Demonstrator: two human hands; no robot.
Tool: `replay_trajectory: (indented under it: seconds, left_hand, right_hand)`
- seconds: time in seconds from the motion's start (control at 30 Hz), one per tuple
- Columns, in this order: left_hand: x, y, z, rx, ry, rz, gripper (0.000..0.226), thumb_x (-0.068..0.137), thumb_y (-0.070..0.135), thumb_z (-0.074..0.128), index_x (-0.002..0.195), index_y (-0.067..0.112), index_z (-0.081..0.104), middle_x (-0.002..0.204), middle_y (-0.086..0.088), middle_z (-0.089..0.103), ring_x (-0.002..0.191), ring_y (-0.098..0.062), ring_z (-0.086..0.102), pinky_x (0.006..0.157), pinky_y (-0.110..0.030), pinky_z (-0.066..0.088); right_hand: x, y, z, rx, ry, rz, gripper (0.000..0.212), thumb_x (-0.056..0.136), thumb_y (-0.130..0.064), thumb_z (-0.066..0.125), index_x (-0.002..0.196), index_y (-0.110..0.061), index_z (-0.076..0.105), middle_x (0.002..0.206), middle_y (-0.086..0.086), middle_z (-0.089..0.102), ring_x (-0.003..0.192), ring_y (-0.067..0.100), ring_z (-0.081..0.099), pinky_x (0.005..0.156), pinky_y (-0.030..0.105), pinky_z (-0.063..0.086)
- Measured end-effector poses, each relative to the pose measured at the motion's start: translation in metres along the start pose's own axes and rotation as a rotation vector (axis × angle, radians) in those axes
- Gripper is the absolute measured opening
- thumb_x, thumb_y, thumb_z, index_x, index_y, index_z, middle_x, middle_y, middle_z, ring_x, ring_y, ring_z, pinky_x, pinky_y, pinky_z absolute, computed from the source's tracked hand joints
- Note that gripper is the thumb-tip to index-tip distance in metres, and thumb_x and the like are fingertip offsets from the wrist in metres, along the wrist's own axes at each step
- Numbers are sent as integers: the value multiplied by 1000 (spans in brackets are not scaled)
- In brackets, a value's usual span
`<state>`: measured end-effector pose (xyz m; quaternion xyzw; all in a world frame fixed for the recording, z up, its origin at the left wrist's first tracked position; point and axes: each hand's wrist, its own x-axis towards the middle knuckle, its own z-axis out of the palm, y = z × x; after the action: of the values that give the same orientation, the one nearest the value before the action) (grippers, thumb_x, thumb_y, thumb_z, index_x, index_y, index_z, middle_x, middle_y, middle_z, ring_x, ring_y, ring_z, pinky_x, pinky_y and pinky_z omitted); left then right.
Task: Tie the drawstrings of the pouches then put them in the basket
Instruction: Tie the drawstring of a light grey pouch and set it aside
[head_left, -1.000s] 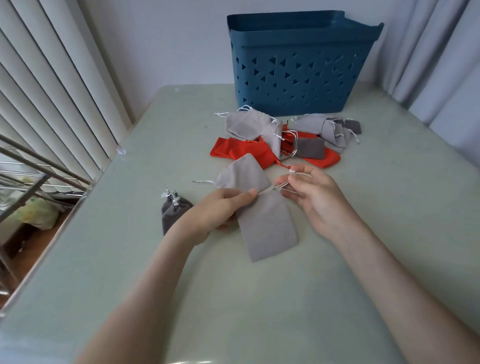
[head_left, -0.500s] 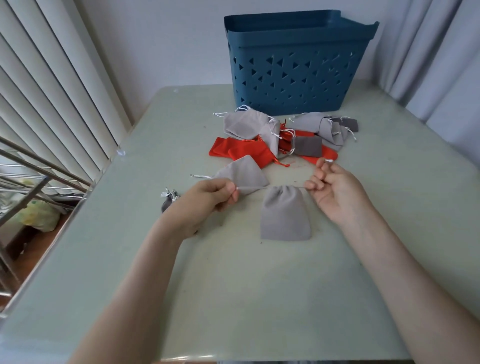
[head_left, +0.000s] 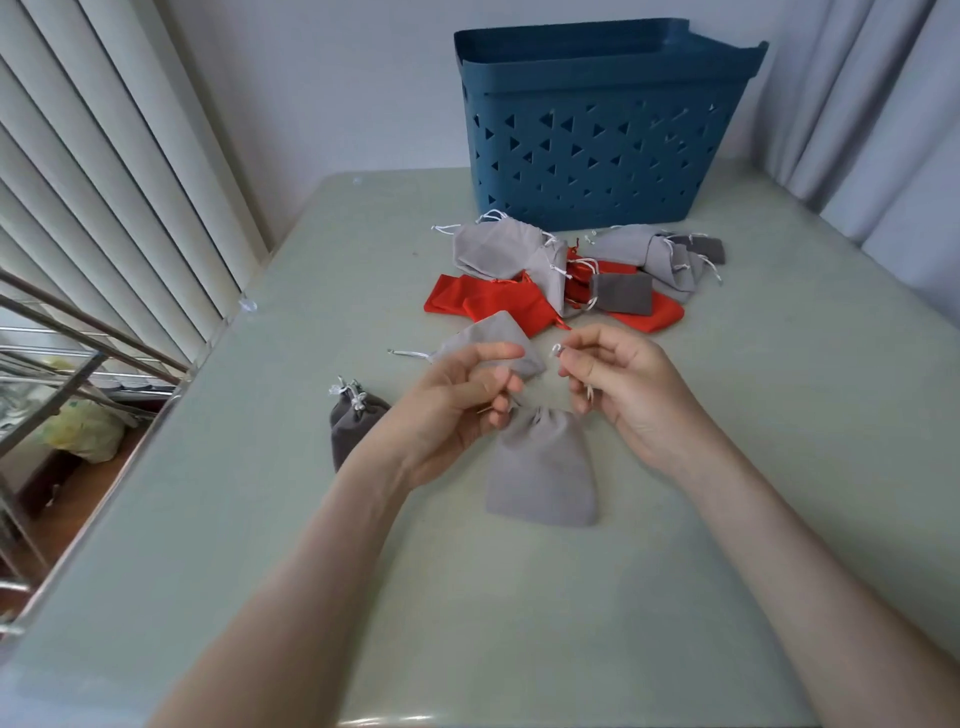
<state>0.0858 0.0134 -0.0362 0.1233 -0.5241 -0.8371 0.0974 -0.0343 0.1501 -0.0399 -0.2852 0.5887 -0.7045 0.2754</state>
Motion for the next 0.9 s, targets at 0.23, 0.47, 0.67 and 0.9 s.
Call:
replay_trajectory:
  seconds: [0.23,0.47,0.67,0.9]
  left_hand:
    - [0,-9,10,228,-16,-116,20,98,10,43,85,8,58,66,0,61,49,-5,51,49,-15,45]
    - [-6,-13,23,506,-151,-94,16,87,7,59,71,12,57,60,5,57,54,-8,50,53,-17,42]
    - [-6,-15,28,562,-15,-56,26,97,26,50,78,15,62,52,2,49,44,-10,41,39,-18,32]
    - [-2,-13,22,465,89,-31,25,99,20,46,80,12,60,54,1,53,42,-9,39,37,-19,31]
  right_hand:
    - [-6,-2,13,-205,-73,-171,15,82,0,66,81,-16,66,77,2,66,71,10,60,70,17,46]
    - [-4,2,15,-327,-52,-120,15,75,-13,75,71,-27,69,69,-12,61,70,17,56,70,34,49]
    - [-2,5,13,-185,-71,-42,5,87,-20,64,85,-18,68,78,18,60,66,23,56,65,33,47]
    - [-4,7,6,-444,-96,79,30,93,-39,55,70,-21,63,65,-6,57,67,11,50,67,31,37]
